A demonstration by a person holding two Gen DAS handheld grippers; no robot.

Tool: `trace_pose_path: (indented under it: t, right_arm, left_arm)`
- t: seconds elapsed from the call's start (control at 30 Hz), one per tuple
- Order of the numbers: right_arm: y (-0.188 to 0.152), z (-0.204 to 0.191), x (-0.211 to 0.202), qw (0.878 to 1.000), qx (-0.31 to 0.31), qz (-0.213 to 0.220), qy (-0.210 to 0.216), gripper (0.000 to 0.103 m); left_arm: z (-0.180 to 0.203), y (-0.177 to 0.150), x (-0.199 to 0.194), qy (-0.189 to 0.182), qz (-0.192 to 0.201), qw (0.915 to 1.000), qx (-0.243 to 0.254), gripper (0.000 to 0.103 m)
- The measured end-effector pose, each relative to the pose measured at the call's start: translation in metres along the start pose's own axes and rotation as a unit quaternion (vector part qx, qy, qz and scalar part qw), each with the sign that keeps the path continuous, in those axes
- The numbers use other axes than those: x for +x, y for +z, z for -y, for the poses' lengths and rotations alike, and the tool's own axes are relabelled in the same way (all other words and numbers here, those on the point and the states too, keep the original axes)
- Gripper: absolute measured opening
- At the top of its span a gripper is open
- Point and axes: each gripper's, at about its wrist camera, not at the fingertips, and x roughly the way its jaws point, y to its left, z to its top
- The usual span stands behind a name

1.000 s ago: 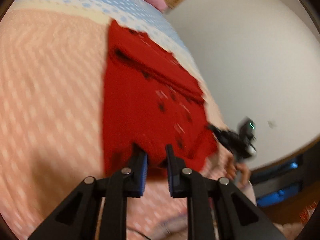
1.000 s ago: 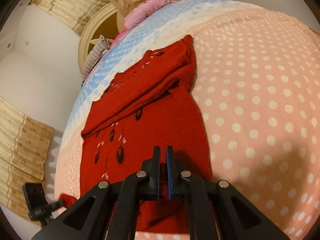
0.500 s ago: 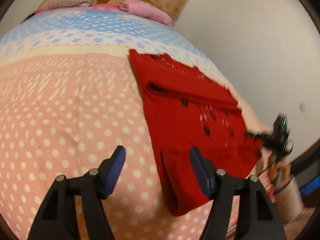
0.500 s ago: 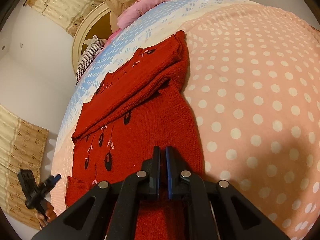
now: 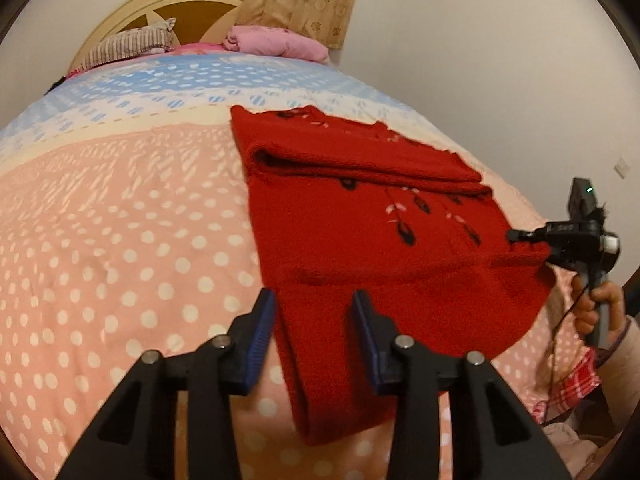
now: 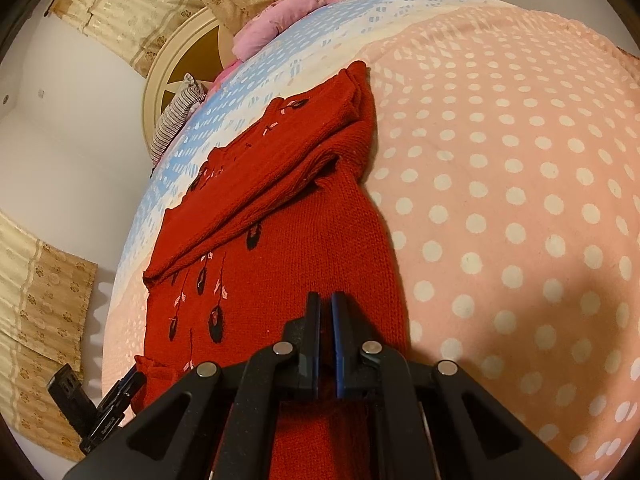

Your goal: Fold small clothes

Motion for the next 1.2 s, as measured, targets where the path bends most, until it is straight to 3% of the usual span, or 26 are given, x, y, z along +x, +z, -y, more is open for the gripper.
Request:
trace_pose_path:
  t: [0.23, 0.33, 0.43, 0.47, 0.53, 0.63, 0.73, 0.8, 0.83, 0.87, 0.93, 1.07, 1.13, 1.2]
  right_arm:
    - [0.0, 0.003, 0.001, 1.0, 0.001, 0.002, 0.0, 0.005]
    - [-0.001, 0.003, 0.001, 1.0, 0.003, 0.002, 0.001, 0.005]
    - [-0.001, 0.003, 0.001, 1.0, 0.002, 0.003, 0.0, 0.005]
    - [-0.001, 0.003, 0.001, 1.0, 0.0, 0.003, -0.001, 0.005]
    - [-0.001, 0.002, 0.0, 1.0, -0.005, 0.004, -0.004, 0.005]
    - [0.005, -0.002, -0.003, 1.0, -0.016, -0.001, 0.008, 0.005]
    - [0.016, 0.008, -0.03, 0.995, 0.017, 0.046, 0.087, 0.006]
    - [0.022, 0.017, -0.051, 0.99, 0.033, 0.082, 0.109, 0.027]
    - [0.024, 0.018, -0.056, 0.99, 0.03, 0.087, 0.105, 0.055]
    - [0.023, 0.019, -0.061, 0.991, 0.023, 0.092, 0.092, 0.066]
    - [0.018, 0.016, -0.067, 0.993, -0.006, 0.096, 0.071, 0.066]
    - [-0.006, -0.005, -0.059, 0.992, -0.111, 0.046, 0.044, 0.066]
    - [-0.019, -0.014, -0.056, 0.986, -0.161, 0.03, 0.025, 0.066]
    - [-0.034, -0.022, -0.052, 0.977, -0.214, 0.018, 0.006, 0.066]
  left_arm:
    - [0.003, -0.002, 0.011, -0.001, -0.005, 1.0, 0.007, 0.042]
    - [0.003, 0.0, 0.013, 0.0, -0.007, 1.0, -0.002, 0.05]
    - [0.003, 0.0, 0.013, -0.002, -0.002, 0.9999, -0.015, 0.05]
    - [0.004, -0.001, 0.014, -0.001, 0.0, 0.9999, -0.015, 0.047]
    - [0.006, -0.001, 0.017, -0.002, -0.004, 0.9998, -0.018, 0.017]
    - [0.001, 0.001, 0.016, -0.02, -0.001, 0.9992, -0.035, 0.011]
    - [-0.007, 0.002, 0.012, -0.034, 0.001, 0.9979, -0.056, 0.009]
    - [-0.014, 0.002, 0.011, -0.045, 0.001, 0.996, -0.076, 0.009]
    - [-0.015, 0.001, 0.011, -0.049, 0.001, 0.9954, -0.082, 0.009]
    - [-0.014, 0.001, 0.01, -0.052, 0.003, 0.9952, -0.082, 0.009]
    - [-0.009, 0.0, 0.009, -0.055, 0.008, 0.9958, -0.073, 0.009]
    - [-0.004, 0.0, 0.01, -0.055, 0.005, 0.997, -0.054, 0.01]
    - [-0.006, 0.0, 0.012, -0.058, 0.001, 0.9968, -0.054, 0.023]
    - [-0.008, 0.0, 0.014, -0.06, -0.001, 0.9965, -0.059, 0.024]
